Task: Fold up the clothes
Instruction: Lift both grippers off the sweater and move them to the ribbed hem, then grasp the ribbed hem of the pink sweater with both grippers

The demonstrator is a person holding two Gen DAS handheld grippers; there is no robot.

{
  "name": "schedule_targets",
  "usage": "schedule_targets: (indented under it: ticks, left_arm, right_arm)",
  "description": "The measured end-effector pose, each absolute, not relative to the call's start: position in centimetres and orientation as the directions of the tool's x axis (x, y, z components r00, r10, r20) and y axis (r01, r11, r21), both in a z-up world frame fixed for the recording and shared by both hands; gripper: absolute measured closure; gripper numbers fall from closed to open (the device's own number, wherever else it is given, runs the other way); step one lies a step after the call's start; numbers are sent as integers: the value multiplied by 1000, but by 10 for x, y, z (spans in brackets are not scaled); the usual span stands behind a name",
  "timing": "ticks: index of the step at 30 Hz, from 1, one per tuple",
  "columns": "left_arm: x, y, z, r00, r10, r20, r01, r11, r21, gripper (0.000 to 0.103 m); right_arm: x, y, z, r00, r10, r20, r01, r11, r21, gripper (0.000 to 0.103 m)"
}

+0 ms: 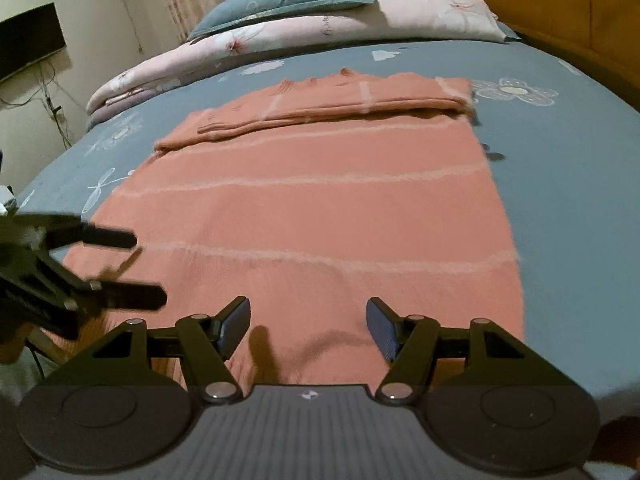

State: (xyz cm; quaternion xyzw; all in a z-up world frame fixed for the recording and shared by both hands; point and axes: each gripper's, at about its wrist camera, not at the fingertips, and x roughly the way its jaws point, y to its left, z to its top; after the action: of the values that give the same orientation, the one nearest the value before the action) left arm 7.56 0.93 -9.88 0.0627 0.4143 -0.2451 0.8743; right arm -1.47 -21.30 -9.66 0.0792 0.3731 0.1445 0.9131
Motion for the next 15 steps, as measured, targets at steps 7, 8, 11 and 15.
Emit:
schedule_targets:
  ticks: [7, 8, 11, 15]
  left_arm:
    - [62, 9, -109, 582, -345, -736, 449, 891, -62, 1]
    - [62, 10, -109, 588, -346, -731, 443, 894, -66, 1]
    - [59, 13, -111, 607, -352, -712, 443, 894, -64, 1]
    - [54, 14, -112, 622, -346, -703, 446, 894, -45, 1]
  right_arm:
    - [-26, -253, -88, 716, 327, -617, -143, 934, 328, 34]
    - [-26, -258, -85, 722, 322, -612, -140, 935, 327, 33]
    - [-26, -273, -79, 741, 309, -596, -124, 936, 330, 31]
    - [-17, -301, -78, 748, 308, -588, -69, 917, 393, 30]
